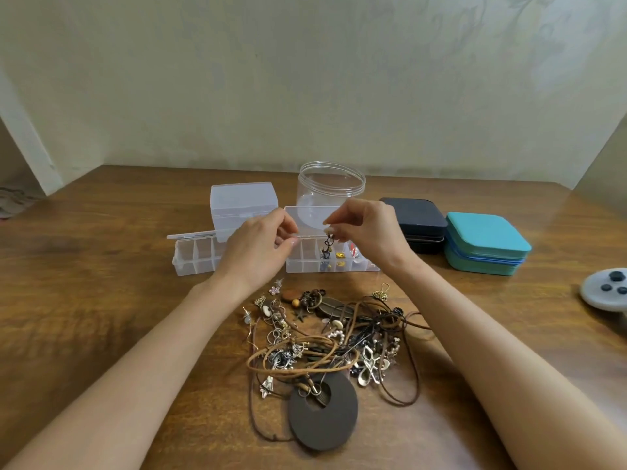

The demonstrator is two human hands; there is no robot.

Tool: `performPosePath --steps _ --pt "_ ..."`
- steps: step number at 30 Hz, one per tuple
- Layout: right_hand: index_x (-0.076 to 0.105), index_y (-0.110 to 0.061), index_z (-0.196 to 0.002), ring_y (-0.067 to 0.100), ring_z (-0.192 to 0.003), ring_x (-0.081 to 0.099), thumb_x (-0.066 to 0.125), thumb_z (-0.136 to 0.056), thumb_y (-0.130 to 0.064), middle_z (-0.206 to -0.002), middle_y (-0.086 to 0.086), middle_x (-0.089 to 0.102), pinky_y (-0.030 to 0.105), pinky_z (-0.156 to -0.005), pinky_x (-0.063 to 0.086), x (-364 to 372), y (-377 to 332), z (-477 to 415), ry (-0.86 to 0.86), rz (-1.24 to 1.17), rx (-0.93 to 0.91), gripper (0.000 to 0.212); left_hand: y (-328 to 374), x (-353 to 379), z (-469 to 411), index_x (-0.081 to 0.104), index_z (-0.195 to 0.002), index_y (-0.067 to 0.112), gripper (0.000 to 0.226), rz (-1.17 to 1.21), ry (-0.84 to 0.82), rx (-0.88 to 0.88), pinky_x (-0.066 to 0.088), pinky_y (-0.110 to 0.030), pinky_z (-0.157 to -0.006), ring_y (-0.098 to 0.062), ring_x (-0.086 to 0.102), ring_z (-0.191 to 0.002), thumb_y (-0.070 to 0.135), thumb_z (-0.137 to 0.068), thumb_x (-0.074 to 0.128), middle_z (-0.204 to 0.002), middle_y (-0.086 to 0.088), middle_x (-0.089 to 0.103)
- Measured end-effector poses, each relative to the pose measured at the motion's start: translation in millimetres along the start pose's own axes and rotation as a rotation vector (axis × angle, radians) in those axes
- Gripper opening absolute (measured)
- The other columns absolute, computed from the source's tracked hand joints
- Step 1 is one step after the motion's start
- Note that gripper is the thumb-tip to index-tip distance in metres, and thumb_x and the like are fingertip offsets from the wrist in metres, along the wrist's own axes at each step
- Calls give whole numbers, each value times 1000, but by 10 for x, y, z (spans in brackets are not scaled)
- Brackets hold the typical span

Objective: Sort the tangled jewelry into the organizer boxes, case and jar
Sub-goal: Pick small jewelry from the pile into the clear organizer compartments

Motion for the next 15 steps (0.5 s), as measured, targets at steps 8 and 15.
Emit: performPosePath --steps 8,15 --pt "71 -13 -90 1 -71 64 69 -85 -8 -77 -6 66 12 -70 52 -48 25 -46 25 121 -55 8 146 71 64 61 -104 25 14 -137 -128 183 33 -22 -73 -3 40 -91 27 -91 58 -92 19 50" --pt "68 -12 -85 1 -65 58 72 -83 -16 -75 -5 64 11 -63 48 -26 14 -74 -90 176 21 6 124 94 51 64 -94 27 7 -136 -269 198 37 -21 -75 -2 47 -91 23 -90 59 -93 16 52"
Point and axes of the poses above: each hand's wrist, its own z-axis away from the middle knuckle, its own x-axis out of the palm, y = z × x, the point moved 5 cm from there along -z, towards the middle knuckle
